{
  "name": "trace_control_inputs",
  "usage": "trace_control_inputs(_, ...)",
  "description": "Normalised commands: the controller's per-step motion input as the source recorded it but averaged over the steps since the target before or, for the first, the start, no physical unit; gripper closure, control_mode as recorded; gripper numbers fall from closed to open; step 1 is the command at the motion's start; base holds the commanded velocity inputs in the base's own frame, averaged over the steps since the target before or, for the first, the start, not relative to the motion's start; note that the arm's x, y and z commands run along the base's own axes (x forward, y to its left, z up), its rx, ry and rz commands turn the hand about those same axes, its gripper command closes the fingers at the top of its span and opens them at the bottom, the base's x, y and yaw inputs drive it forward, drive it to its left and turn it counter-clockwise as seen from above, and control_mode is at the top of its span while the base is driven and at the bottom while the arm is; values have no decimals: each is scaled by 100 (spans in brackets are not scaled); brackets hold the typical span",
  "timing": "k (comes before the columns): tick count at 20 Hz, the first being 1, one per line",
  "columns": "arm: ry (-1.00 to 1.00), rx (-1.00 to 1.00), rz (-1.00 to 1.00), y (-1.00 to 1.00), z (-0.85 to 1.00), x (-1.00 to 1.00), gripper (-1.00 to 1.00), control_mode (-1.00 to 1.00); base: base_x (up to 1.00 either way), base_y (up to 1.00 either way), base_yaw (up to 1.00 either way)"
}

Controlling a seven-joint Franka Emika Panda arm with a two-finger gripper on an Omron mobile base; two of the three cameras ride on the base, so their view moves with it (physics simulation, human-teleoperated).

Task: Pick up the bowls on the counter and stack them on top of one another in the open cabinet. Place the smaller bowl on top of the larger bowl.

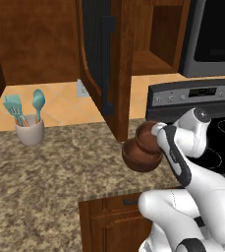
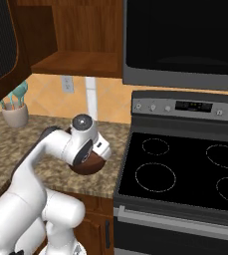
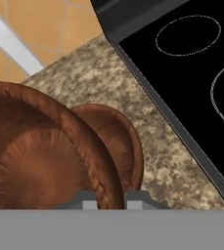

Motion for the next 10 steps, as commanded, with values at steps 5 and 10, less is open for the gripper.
trace_control_inputs(5, 10, -3, 0, 18, -34, 29, 100, -100, 0, 0, 0)
trace_control_inputs(10, 9, -1, -1, 0, -37, 36, 100, -100, 0, 0, 0)
